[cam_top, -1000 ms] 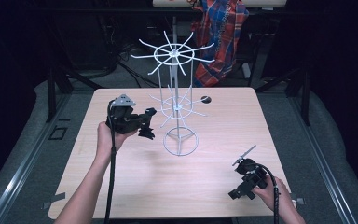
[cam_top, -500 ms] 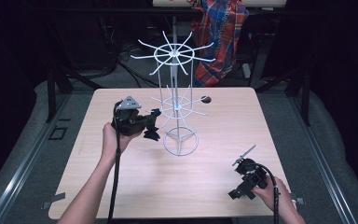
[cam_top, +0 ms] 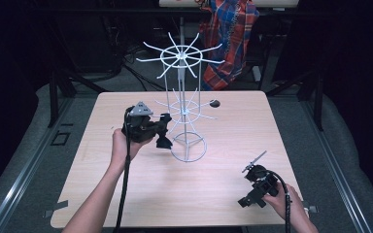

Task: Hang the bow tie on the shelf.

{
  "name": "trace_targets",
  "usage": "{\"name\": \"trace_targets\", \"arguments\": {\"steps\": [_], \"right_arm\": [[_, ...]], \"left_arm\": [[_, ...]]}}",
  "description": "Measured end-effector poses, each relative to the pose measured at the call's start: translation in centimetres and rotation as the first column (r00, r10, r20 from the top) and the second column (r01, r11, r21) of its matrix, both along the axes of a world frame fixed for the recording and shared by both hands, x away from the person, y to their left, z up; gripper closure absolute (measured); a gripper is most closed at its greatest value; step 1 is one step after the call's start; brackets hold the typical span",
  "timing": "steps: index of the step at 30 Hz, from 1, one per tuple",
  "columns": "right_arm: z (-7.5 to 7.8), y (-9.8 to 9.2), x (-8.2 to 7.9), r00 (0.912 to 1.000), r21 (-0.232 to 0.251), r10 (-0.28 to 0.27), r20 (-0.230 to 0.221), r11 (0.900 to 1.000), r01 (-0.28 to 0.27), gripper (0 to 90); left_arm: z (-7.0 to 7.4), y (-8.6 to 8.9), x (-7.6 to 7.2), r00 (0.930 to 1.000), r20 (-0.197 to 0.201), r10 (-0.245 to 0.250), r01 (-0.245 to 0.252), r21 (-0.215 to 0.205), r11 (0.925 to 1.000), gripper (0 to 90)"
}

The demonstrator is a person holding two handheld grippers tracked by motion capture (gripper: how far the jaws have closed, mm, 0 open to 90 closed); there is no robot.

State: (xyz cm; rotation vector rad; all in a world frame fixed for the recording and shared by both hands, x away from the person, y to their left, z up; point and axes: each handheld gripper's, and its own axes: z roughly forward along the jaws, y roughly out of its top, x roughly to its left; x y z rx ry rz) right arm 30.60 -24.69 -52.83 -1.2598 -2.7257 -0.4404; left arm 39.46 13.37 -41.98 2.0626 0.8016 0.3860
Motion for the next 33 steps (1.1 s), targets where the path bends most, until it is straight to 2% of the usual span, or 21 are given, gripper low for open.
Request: {"name": "trace_targets", "arguments": {"steps": [5, 6, 9, 11, 14, 23, 33], "right_arm": [[0.04, -0.11, 0.09, 0.9999, -0.023, 0.014, 0.002, 1.0, -0.014, 9.3], [0.01, 0.01, 0.0, 1.0, 0.0, -0.002, -0.001, 1.0, 0.002, 9.3], [0.01, 0.0, 0.01, 1.0, -0.002, -0.001, -0.002, 1.0, 0.001, 9.2], [0.05, -0.11, 0.08, 0.9999, -0.022, 0.016, 0.003, 1.0, -0.015, 9.3], [0.02, -0.01, 0.01, 1.0, -0.002, 0.002, -0.001, 1.0, -0.002, 9.3], [-0.01, -0.12, 0.08, 0.9999, -0.018, 0.01, 0.0, 1.0, -0.01, 9.2], [0.16, -0.05, 0.04, 0.9999, -0.02, 0.013, 0.007, 1.0, -0.013, 9.0]], "left_arm": [[-0.09, 0.08, 0.04, 0.9999, 0.008, 0.012, -0.012, 0.002, 0.9999, 88.6], [-0.11, 0.05, 0.02, 0.9999, 0.008, 0.011, -0.012, 0.005, 0.9999, 88.3], [-0.17, -0.04, 0.01, 0.9999, 0.007, 0.015, -0.015, 0.008, 0.9999, 87.7], [-0.44, -0.22, 0.03, 0.9997, 0.006, 0.025, -0.025, 0.014, 0.9996, 87.6], [-0.71, -0.44, -0.01, 0.9995, 0.01, 0.031, -0.031, 0.02, 0.9993, 87.5], [-0.87, -0.65, 0.0, 0.9992, 0.019, 0.034, -0.034, 0.018, 0.9993, 85.8], [-0.63, -0.29, -0.05, 0.9999, -0.009, 0.014, -0.014, 0.001, 0.9999, 75.4]]}}
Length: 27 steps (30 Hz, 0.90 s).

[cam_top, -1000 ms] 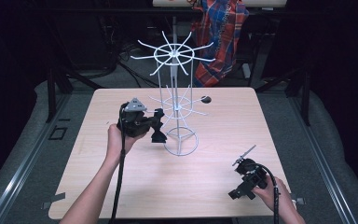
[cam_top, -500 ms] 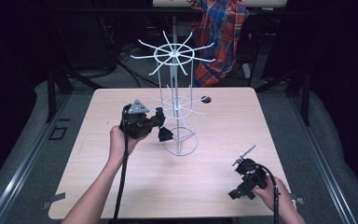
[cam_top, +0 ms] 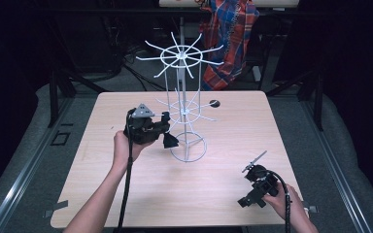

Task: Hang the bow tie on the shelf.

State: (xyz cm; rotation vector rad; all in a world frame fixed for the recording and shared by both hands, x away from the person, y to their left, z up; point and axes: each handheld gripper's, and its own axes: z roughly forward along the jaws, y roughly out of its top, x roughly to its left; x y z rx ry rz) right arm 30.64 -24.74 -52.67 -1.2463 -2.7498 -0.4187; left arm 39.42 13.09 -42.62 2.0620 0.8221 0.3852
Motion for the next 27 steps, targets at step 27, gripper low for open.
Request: {"name": "trace_targets", "arguments": {"steps": [27], "right_arm": [[0.2, -0.1, 0.0, 0.9999, 0.013, 0.0, 0.015, 1.0, 0.0, 8.1]], "left_arm": [[1.1, 3.2, -1.5, 0.995, -0.08, 0.059, -0.057, 0.035, 0.9978, 40.3]]}}
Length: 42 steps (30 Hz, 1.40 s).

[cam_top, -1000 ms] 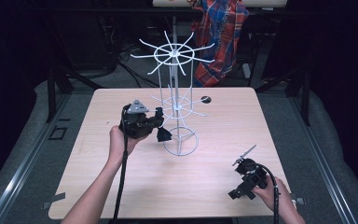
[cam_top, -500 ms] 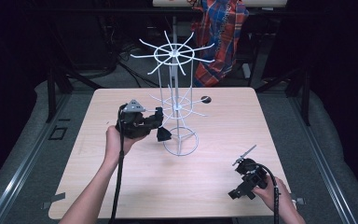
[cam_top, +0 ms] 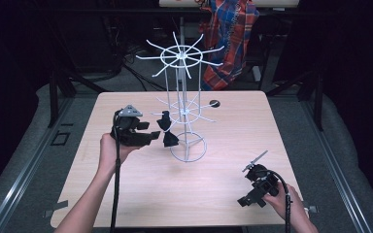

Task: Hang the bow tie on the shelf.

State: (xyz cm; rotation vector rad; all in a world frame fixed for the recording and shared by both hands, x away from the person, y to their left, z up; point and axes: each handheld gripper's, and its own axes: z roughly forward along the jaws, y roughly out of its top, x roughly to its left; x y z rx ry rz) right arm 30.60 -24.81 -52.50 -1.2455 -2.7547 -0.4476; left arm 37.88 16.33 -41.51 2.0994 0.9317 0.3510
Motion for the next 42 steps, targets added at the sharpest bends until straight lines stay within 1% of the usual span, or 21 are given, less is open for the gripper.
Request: {"name": "trace_targets", "arguments": {"steps": [1, 5, 6, 8, 10, 11, 12, 13, 16, 17, 21, 24, 25, 28, 30, 31, 32, 33, 36, 37, 42], "right_arm": [[0.1, 0.0, 0.1, 0.9998, -0.014, 0.016, -0.011, 1.0, -0.016, 8.1], [-0.1, 0.1, 0.0, 0.9999, -0.004, 0.005, -0.013, 1.0, -0.006, 8.1], [-0.1, 0.1, 0.0, 0.9999, 0.01, -0.001, -0.017, 1.0, 0.001, 8.1], [0.1, 0.1, 0.1, 0.9995, -0.019, 0.023, -0.019, 1.0, -0.024, 8.1], [0.1, 0.1, 0.1, 0.9996, -0.021, 0.023, -0.016, 1.0, -0.023, 8.1], [0.0, 0.2, -0.1, 0.9999, -0.014, 0.012, -0.009, 1.0, -0.012, 8.1], [0.0, 0.2, 0.0, 0.9996, -0.019, 0.023, -0.016, 1.0, -0.023, 8.1], [-0.1, 0.3, -0.1, 0.9999, -0.008, 0.005, -0.012, 1.0, -0.005, 8.1], [-0.1, 0.4, -0.1, 0.9999, -0.016, 0.012, -0.01, 1.0, -0.012, 8.1], [-0.2, 0.6, -0.2, 0.9999, 0.003, -0.001, -0.014, 1.0, 0.001, 8.1], [-0.2, 0.5, -0.1, 0.9996, -0.014, 0.017, -0.021, 1.0, -0.017, 8.1], [-0.2, 0.6, -0.1, 0.9997, -0.007, 0.004, -0.022, 1.0, -0.004, 8.0], [-0.2, 0.5, -0.1, 0.9999, -0.02, 0.007, -0.015, 1.0, -0.007, 8.0], [-0.2, 0.5, -0.1, 0.9999, -0.016, 0.001, -0.015, 1.0, -0.001, 7.9], [-0.2, 0.5, -0.1, 0.9997, -0.009, 0.002, -0.024, 1.0, -0.002, 7.9], [-0.4, 0.6, -0.2, 0.9998, 0.011, -0.005, -0.021, 1.0, 0.005, 7.9], [-0.4, 0.7, -0.2, 0.9997, 0.005, -0.003, -0.024, 1.0, 0.003, 7.9], [-0.3, 0.6, -0.1, 0.9996, -0.02, 0.01, -0.028, 1.0, -0.01, 7.9], [-0.4, 0.7, -0.1, 0.9996, -0.018, 0.003, -0.026, 1.0, -0.004, 7.9], [-0.5, 0.8, -0.2, 0.9994, 0.005, -0.005, -0.035, 1.0, 0.005, 7.9], [-0.4, 0.8, -0.2, 0.9997, -0.017, -0.001, -0.026, 1.0, 0.001, 7.9]], "left_arm": [[-0.2, 0.4, -0.4, 0.9999, 0.002, 0.016, -0.016, 0.018, 0.9997, 37.3], [-0.7, 1.2, -0.9, 0.9991, -0.012, 0.04, -0.039, 0.047, 0.9981, 31.2], [-0.8, 1.5, -1.1, 0.9988, -0.017, 0.046, -0.045, 0.059, 0.9972, 30.0], [-1.1, 2.3, -1.7, 0.9968, -0.016, 0.078, -0.076, 0.082, 0.9937, 23.0], [-1.2, 2.5, -2.0, 0.9962, -0.017, 0.085, -0.083, 0.088, 0.9926, 20.3], [-1.3, 2.8, -2.3, 0.9957, -0.018, 0.091, -0.089, 0.091, 0.9919, 20.3], [-1.4, 3.0, -2.5, 0.9954, -0.021, 0.093, -0.091, 0.1, 0.9908, 18.7], [-1.5, 3.2, -2.8, 0.9951, -0.019, 0.097, -0.095, 0.11, 0.9894, 17.8], [-1.7, 3.8, -3.5, 0.9936, -0.018, 0.112, -0.109, 0.128, 0.9858, 15.9], [-1.8, 4.2, -3.9, 0.9935, -0.022, 0.112, -0.108, 0.136, 0.9848, 15.6], [-2.1, 4.6, -4.4, 0.9924, -0.026, 0.12, -0.115, 0.147, 0.9824, 14.9], [-2.6, 5.1, -4.8, 0.9913, -0.05, 0.122, -0.112, 0.164, 0.9802, 13.7], [-3.2, 5.3, -5.0, 0.9896, -0.063, 0.13, -0.117, 0.176, 0.9774, 12.8], [-3.7, 5.5, -5.3, 0.9875, -0.079, 0.137, -0.12, 0.182, 0.9758, 11.6], [-4.2, 5.7, -5.5, 0.9852, -0.106, 0.135, -0.112, 0.198, 0.9737, 9.9], [-4.7, 5.8, -5.7, 0.9835, -0.124, 0.132, -0.103, 0.218, 0.9706, 8.5], [-4.8, 5.9, -5.9, 0.9825, -0.131, 0.132, -0.1, 0.227, 0.9688, 8.4], [-5.0, 6.0, -6.0, 0.9816, -0.137, 0.133, -0.1, 0.228, 0.9685, 7.9], [-5.3, 6.2, -6.3, 0.98, -0.144, 0.137, -0.1, 0.239, 0.9659, 6.9], [-5.5, 6.5, -6.5, 0.9782, -0.152, 0.142, -0.102, 0.244, 0.9644, 6.7], [-5.9, 6.8, -6.8, 0.9751, -0.164, 0.149, -0.105, 0.25, 0.9625, 5.8]]}}
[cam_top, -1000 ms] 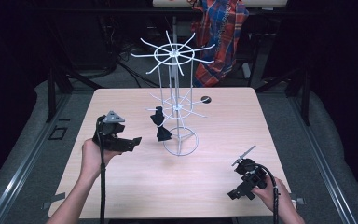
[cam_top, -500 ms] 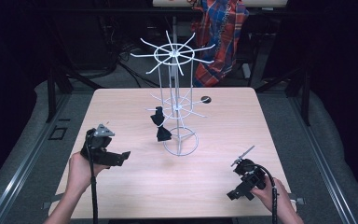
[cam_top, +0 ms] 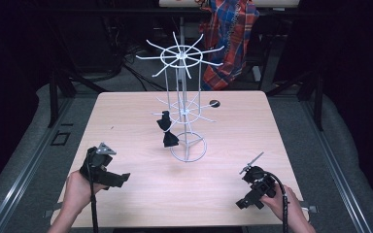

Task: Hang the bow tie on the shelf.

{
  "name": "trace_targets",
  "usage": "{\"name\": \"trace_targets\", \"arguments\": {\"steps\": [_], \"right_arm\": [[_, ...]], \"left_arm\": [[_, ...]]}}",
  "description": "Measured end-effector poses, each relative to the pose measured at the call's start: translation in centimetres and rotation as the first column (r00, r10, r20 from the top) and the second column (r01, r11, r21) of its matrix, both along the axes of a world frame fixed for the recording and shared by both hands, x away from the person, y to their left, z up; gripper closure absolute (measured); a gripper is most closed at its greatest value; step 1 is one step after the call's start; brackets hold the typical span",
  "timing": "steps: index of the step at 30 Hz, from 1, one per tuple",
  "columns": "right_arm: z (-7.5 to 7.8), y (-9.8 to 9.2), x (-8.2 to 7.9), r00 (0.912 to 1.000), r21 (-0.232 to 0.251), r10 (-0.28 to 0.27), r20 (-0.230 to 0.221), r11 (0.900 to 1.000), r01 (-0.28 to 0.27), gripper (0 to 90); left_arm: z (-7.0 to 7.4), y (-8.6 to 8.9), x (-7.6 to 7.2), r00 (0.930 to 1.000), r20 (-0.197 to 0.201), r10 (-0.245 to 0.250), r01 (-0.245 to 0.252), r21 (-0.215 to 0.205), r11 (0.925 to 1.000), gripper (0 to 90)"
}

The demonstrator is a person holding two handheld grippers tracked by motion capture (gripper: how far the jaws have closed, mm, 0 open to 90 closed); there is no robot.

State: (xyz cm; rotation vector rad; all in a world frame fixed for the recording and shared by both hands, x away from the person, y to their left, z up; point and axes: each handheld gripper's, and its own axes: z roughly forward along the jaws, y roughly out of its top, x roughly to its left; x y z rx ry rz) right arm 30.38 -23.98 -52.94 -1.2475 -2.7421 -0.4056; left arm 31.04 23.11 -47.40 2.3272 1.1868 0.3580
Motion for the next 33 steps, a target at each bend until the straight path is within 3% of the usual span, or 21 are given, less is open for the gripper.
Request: {"name": "trace_targets", "arguments": {"steps": [1, 9, 14, 18, 19, 20, 21, 23, 26, 30, 33], "right_arm": [[0.1, 0.0, 0.1, 0.9998, -0.01, 0.018, -0.008, 1.0, -0.018, 7.9], [0.2, 0.0, 0.0, 0.9999, -0.006, 0.009, 0.01, 1.0, -0.009, 8.0], [0.1, 0.0, 0.0, 0.9999, -0.008, 0.008, 0.007, 1.0, -0.008, 8.0], [0.2, 0.0, 0.0, 0.9999, -0.007, 0.012, 0.011, 1.0, -0.012, 8.0], [0.3, -0.1, 0.0, 0.9996, -0.012, 0.027, 0.006, 1.0, -0.027, 8.0], [0.3, -0.1, 0.0, 0.9996, -0.012, 0.027, 0.006, 1.0, -0.027, 8.0], [0.3, 0.0, -0.1, 0.9998, -0.006, 0.015, 0.012, 1.0, -0.014, 8.0], [0.3, 0.0, -0.1, 0.9999, -0.002, 0.012, 0.013, 1.0, -0.012, 8.0], [0.2, 0.0, -0.1, 0.9997, 0.002, 0.018, 0.014, 1.0, -0.018, 8.1], [0.2, 0.2, -0.1, 0.9996, 0.0, 0.024, 0.014, 1.0, -0.024, 8.1], [0.2, 0.2, -0.1, 0.9996, -0.006, 0.026, 0.013, 1.0, -0.026, 8.1]], "left_arm": [[-0.2, 0.0, -0.1, 1.0, -0.004, 0.001, -0.001, -0.004, 1.0, 5.7], [-2.1, 0.2, -0.5, 0.9969, -0.078, -0.007, 0.011, 0.05, 0.9987, 3.1], [-2.5, 0.5, -0.4, 0.9959, -0.091, -0.006, 0.01, 0.049, 0.9987, 2.2], [-3.2, 0.4, -0.4, 0.9949, -0.1, -0.007, 0.016, 0.088, 0.996, 1.7], [-3.7, 0.3, -0.4, 0.9935, -0.112, -0.021, 0.034, 0.116, 0.9927, 0.8], [-3.7, 0.3, -0.4, 0.9935, -0.112, -0.021, 0.034, 0.116, 0.9927, 0.5], [-4.2, 0.1, -0.3, 0.9928, -0.116, -0.03, 0.049, 0.167, 0.9847, 0.2], [-4.3, 0.0, -0.3, 0.9935, -0.108, -0.037, 0.056, 0.183, 0.9814, 0.2], [-4.4, 0.0, -0.2, 0.9954, -0.082, -0.05, 0.064, 0.182, 0.9812, 0.2], [-4.7, 0.1, -0.1, 0.9951, -0.087, -0.049, 0.065, 0.191, 0.9794, 0.1], [-4.8, 0.3, 0.1, 0.9961, -0.078, -0.041, 0.054, 0.178, 0.9826, 0.1]]}}
